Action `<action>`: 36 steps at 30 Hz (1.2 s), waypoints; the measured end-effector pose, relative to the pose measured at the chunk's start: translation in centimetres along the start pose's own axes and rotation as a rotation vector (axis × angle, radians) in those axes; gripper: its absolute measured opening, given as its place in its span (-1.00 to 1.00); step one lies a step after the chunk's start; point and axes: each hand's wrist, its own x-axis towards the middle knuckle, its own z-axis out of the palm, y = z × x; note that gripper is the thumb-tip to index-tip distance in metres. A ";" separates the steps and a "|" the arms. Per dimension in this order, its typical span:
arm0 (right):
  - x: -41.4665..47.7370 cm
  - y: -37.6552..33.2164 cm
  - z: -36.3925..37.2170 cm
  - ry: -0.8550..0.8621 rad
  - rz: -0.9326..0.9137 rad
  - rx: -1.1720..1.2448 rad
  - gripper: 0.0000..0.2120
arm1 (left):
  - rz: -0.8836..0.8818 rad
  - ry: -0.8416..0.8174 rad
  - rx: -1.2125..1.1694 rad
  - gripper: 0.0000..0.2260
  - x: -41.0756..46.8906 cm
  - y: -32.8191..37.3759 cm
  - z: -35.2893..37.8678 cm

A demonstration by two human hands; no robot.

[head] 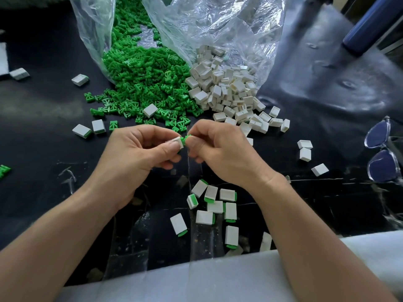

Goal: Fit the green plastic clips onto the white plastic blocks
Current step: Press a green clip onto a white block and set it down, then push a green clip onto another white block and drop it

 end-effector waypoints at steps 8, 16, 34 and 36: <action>-0.3 -0.3 0.2 0.006 -0.054 -0.021 -0.88 | 0.023 -0.049 0.022 -0.85 -0.2 0.1 0.1; -0.5 -0.7 0.7 0.116 -0.119 0.028 -0.83 | 0.029 -0.010 -0.147 -0.85 -0.4 0.0 0.6; -0.7 -1.1 -0.1 -0.051 -0.020 -0.187 -0.78 | 0.010 -0.145 0.203 -0.84 -0.2 0.2 0.1; -0.7 -1.1 -0.1 -0.055 -0.020 -0.185 -0.79 | 0.054 -0.157 0.291 -0.85 -0.3 0.1 0.1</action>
